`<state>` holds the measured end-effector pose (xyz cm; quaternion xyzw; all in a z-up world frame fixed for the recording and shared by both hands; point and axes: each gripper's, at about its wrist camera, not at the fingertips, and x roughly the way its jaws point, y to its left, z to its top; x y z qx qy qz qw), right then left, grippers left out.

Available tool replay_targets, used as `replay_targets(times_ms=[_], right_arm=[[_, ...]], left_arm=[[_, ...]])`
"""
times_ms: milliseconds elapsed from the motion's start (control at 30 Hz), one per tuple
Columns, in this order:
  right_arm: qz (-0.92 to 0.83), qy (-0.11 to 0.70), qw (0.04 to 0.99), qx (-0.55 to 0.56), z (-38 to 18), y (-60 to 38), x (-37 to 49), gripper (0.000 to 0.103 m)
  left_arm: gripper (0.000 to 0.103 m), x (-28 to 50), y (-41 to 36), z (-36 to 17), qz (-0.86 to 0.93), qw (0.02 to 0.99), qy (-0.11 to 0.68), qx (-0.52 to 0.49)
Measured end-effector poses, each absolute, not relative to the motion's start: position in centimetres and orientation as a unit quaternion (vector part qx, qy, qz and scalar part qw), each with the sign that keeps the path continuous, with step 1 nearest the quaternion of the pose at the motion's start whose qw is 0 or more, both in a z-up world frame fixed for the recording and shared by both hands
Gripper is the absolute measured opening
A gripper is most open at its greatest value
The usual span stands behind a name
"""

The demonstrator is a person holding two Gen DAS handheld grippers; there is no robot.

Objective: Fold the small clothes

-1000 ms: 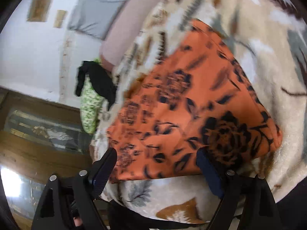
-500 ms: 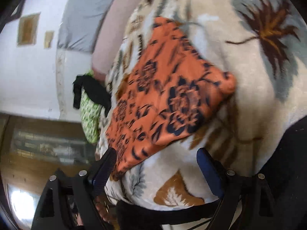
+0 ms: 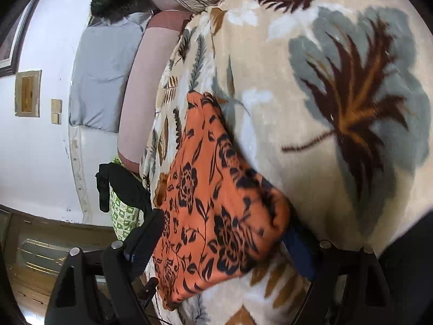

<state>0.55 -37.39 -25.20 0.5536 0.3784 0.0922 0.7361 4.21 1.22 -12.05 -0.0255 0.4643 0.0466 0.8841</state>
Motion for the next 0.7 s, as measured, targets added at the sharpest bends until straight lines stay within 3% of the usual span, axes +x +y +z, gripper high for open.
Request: replay_targets(times_ms=[133,700], right_arm=[[0.098,0.387,0.745,0.535,-24.8,-36.8,0.9,0.073],[0.104,0.395,0.784,0.467,-22.8,-34.8,1.6,0.073]], left_arm=[[0.083,4.6,1.2,-12.3,0.047,0.884,0.464,-0.02],[0.083,5.9,1.2,-12.3,0.047,0.891,0.45,-0.022]])
